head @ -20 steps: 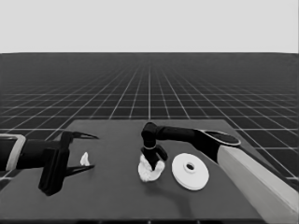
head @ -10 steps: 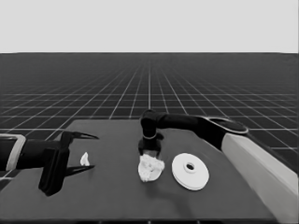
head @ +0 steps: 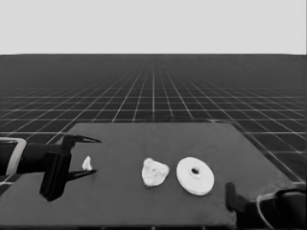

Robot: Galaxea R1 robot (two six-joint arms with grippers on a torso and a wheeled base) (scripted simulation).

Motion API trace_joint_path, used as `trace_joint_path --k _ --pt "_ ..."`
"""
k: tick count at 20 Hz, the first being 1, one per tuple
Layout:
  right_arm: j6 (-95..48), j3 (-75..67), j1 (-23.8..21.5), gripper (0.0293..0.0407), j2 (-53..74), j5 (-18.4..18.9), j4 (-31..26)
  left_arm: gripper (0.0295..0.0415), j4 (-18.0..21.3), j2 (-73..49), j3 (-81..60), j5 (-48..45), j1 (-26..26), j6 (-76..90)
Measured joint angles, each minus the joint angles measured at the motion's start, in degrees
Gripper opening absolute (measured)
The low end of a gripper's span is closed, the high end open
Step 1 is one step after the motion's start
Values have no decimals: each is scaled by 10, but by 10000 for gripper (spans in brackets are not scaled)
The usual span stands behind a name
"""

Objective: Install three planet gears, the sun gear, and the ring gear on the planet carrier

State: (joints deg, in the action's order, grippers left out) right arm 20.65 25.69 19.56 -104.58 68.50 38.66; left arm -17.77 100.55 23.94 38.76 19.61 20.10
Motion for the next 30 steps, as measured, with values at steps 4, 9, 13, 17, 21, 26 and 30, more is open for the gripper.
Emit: trace_joint_path --k 4,9,13,17,21,26,30 --pt "-22 -31 7 385 34 -8 12 385 0 0 0 0 0 0" --pt "458 408 -232 385 -329 184 -303 385 0 0 0 0 0 0" --pt "468 467 -232 385 -356 187 -316 385 0 0 0 0 0 0" --pt "450 517 -134 385 -376 145 -230 385 0 0 0 0 0 0" --pt "443 535 -114 385 -383 133 -213 385 0 0 0 0 0 0" --pt "442 538 -112 348 -384 131 -211 385 0 0 0 0 0 0" --pt "442 538 -112 348 -384 131 -211 385 0 0 0 0 0 0"
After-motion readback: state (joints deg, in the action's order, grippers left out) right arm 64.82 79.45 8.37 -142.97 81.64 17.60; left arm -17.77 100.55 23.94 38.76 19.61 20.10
